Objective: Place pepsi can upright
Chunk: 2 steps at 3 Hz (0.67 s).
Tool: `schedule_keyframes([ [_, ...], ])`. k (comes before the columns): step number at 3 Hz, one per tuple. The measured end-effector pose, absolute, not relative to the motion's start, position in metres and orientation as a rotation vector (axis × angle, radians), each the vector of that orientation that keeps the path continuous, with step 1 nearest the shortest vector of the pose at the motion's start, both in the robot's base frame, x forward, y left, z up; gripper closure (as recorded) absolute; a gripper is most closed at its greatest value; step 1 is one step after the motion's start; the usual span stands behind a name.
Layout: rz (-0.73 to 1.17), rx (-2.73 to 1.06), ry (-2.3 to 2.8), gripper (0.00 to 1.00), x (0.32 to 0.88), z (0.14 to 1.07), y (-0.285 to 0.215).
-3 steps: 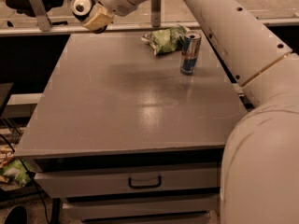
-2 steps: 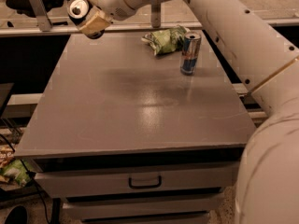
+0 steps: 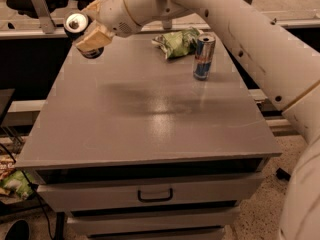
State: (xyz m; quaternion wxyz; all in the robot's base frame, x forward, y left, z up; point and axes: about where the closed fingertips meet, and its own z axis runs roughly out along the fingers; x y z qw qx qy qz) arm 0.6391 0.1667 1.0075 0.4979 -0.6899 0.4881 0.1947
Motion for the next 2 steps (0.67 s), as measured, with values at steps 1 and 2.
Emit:
schedule_keyframes([
  [1,0.565,-1.682,1.164,1.0,0.6222,0.9954,0.1744],
  [2,0.61,-1.702,1.139,1.0,0.6127,0.9894,0.1778],
])
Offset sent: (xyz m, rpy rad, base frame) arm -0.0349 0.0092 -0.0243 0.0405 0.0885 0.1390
